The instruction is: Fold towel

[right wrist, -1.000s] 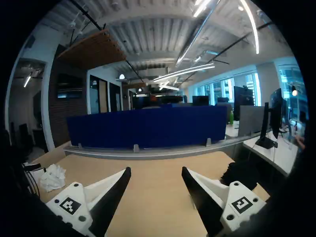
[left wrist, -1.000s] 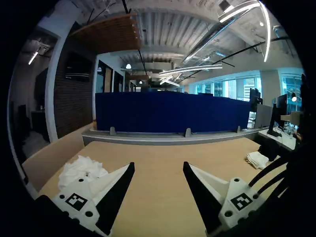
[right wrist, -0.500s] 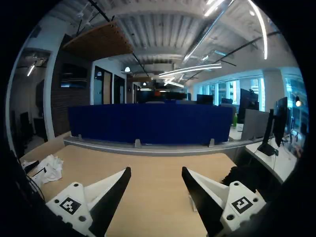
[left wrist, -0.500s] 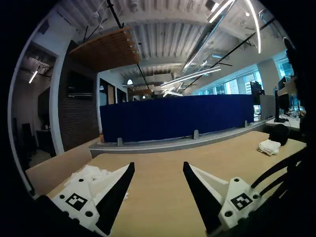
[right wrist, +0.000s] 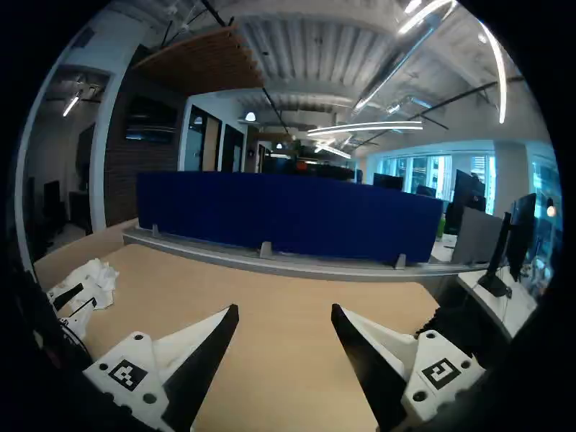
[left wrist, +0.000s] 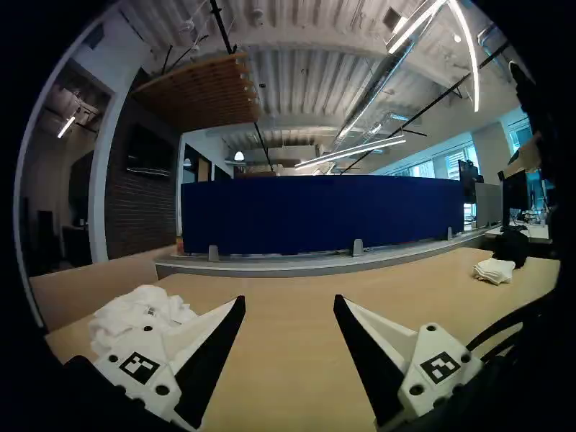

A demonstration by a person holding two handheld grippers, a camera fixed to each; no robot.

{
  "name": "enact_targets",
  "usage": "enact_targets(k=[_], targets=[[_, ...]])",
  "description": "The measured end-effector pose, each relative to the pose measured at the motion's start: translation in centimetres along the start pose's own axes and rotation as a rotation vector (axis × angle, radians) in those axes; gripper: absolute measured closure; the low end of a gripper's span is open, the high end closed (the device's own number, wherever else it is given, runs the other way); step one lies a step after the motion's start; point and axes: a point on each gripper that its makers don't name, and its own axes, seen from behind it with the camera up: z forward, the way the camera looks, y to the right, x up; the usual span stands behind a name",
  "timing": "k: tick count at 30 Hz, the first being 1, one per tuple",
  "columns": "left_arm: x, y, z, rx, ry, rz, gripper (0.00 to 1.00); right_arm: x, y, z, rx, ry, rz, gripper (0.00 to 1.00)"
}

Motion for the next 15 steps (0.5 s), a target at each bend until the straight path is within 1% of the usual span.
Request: enact_targets(k=[3, 6, 9, 15], targets=[[-0.7, -0.4, 0.2, 0.014, 0.001, -0.001, 0.09, -0.2, -0.3, 0.5, 0.005, -0.006, -0.005, 0.0], [-1.3, -0.4, 0.3, 0.015, -0.003, -0.002, 0.09, -0.4, -0.5, 0.9, 0.005, -0.013, -0.01, 0.0], [-1.8, -0.2, 0.4, 0.012, -0.009, -0.012, 0.09, -0.7, -0.7, 1.1, 0.012, -0.018, -0.014, 0.0], [-2.2, 0.5, 0.7, 0.0, -0.017, -0.011, 0.09, -0.5, -0.8, 1.1, 0.016, -0.018, -0.02, 0.0]])
